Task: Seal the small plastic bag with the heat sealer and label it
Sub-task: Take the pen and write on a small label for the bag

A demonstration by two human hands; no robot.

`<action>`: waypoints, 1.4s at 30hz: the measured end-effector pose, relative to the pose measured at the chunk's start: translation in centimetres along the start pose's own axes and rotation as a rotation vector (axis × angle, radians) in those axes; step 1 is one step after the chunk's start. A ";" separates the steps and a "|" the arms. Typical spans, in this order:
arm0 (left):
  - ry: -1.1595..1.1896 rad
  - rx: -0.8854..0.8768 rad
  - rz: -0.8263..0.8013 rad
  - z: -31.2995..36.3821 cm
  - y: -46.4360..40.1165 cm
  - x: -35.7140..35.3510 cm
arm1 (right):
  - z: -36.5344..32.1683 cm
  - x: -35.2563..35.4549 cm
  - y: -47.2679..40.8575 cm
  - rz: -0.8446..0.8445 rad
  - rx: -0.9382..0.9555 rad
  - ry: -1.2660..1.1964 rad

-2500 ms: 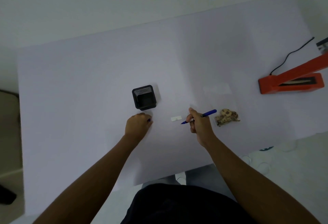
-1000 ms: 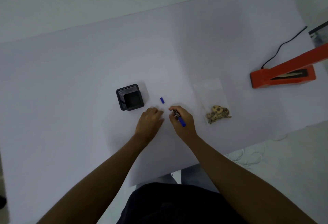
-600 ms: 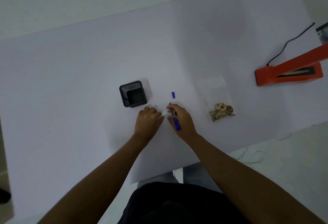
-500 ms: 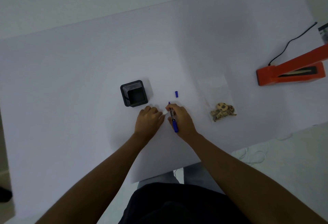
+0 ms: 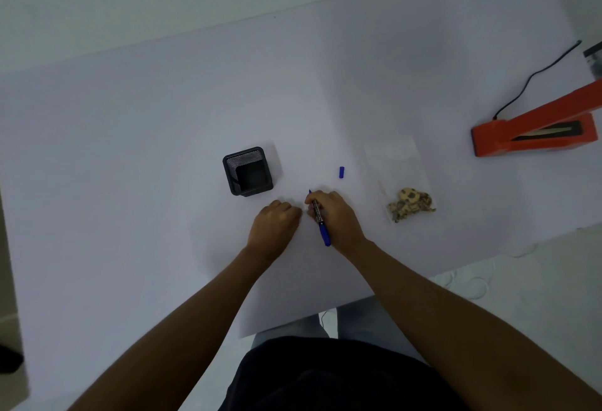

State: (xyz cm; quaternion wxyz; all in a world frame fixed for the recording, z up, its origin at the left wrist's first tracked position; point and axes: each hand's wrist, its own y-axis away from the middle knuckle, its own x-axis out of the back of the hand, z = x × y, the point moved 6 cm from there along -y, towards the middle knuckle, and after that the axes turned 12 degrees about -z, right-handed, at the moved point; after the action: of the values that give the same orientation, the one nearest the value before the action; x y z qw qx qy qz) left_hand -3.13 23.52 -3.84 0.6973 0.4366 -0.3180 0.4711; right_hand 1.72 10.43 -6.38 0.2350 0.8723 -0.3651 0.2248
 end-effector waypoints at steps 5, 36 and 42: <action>0.098 0.052 -0.108 0.6 -0.7 -0.1 | -2.7 2.2 0.5 0.200 -0.061 -0.264; 0.465 0.403 -0.355 -1.1 -2.6 -0.6 | -0.1 -1.1 0.8 0.199 -0.319 -0.304; 0.443 0.404 -0.377 -0.8 -2.7 -0.3 | -0.4 -1.5 0.5 0.166 -0.261 -0.188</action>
State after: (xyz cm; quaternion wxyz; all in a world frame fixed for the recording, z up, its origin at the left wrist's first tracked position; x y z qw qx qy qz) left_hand -0.72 23.66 -5.27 0.7237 0.5039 0.0269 0.4707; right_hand 0.33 11.17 -6.75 0.2915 0.8185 -0.4823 0.1116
